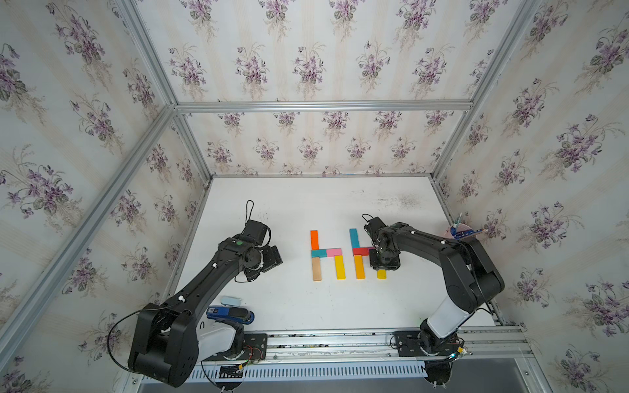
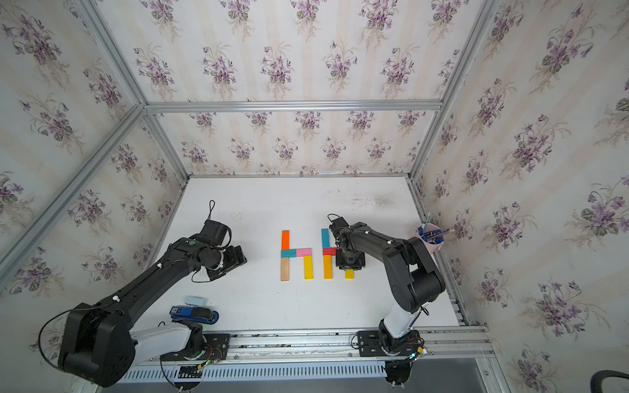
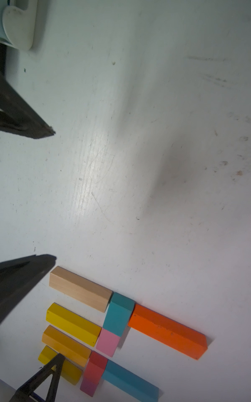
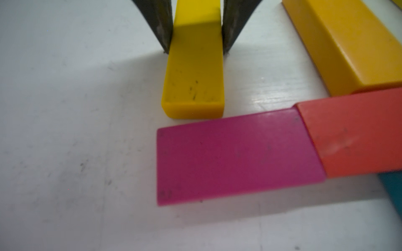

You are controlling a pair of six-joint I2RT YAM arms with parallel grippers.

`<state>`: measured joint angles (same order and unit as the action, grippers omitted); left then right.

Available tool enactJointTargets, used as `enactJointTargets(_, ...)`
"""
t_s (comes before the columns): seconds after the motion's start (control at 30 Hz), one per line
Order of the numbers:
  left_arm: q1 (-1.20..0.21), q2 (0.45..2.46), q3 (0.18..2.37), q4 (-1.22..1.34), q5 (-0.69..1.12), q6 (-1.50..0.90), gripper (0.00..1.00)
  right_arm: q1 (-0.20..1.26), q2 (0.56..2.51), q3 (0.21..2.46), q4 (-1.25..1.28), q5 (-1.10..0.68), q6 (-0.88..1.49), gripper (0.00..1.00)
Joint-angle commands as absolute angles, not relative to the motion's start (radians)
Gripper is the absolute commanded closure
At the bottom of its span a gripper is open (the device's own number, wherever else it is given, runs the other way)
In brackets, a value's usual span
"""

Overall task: Assemble the letter h with building blocks
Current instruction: Assemble the building block at the center of the board.

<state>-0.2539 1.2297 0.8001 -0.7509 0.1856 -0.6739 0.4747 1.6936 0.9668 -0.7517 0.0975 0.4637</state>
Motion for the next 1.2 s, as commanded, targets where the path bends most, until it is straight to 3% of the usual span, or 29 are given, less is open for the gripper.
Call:
enactJointTargets(0.0,-0.253,1.225,0.804,-0.747,0.175,-0.669,0.14,0.472,1.707,0.968,-0.743,0.159,0.456,0.61)
enactJointTargets(0.87,-0.254,1.227,0.794,-0.742,0.177,-0.67,0.14,0.475,1.725,0.982,-0.718,0.178,0.422,0.51)
enactJointTargets(1.03,-0.254,1.217,0.791,-0.748,0.172,-0.668,0.14,0.475,1.746,0.98,-0.703,0.18,0.414,0.56)
enactJointTargets(1.17,-0.253,1.218,0.789,-0.747,0.171,-0.669,0.14,0.475,1.743,0.979,-0.701,0.186,0.41,0.67)
